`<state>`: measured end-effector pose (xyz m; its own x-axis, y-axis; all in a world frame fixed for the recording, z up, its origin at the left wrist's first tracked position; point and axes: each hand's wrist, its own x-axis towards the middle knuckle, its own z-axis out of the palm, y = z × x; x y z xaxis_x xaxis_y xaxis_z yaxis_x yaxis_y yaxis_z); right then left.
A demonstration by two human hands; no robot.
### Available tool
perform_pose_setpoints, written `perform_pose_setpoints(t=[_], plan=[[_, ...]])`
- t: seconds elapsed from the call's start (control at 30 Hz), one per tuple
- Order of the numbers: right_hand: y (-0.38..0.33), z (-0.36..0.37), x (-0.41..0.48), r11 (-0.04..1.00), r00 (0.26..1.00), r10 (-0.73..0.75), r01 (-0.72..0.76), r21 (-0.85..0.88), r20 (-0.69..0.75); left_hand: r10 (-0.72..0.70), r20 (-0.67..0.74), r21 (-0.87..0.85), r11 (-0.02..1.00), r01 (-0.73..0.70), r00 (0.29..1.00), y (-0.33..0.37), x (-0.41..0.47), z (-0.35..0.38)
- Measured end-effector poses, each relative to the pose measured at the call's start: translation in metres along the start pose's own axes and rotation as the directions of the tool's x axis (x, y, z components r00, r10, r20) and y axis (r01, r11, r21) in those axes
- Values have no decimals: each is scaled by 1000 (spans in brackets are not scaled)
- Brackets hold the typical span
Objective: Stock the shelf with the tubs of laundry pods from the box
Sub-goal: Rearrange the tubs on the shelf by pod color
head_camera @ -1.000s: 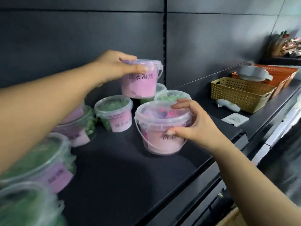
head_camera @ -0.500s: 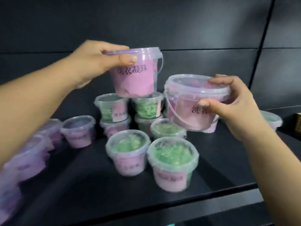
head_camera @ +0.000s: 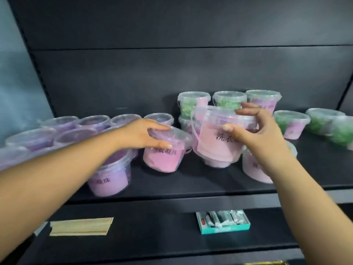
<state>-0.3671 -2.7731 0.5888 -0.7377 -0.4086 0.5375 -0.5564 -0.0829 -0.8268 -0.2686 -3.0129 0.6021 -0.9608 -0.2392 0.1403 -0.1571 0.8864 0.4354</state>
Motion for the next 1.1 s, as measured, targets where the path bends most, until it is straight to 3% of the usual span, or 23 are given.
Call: perform_pose_setpoints(t=[0.13, 0.3, 0.57, 1.1], plan=[[20, 12, -27, 995, 994, 85, -82, -52, 69, -8, 92, 32, 999, 5, 996, -10, -3, 10], [42, 23, -50, 990, 988, 127, -121, -77, 89, -66, 143, 336, 942, 14, 987, -14, -5, 13], [63, 35, -59, 979, 980, 12, 29, -201, 200, -180, 127, 468, 878, 101, 975, -17, 22, 16], [71, 35, -58, 986, 968, 19, 24, -165, 252, -226, 97, 336, 924, 181, 969, -30, 44, 6]])
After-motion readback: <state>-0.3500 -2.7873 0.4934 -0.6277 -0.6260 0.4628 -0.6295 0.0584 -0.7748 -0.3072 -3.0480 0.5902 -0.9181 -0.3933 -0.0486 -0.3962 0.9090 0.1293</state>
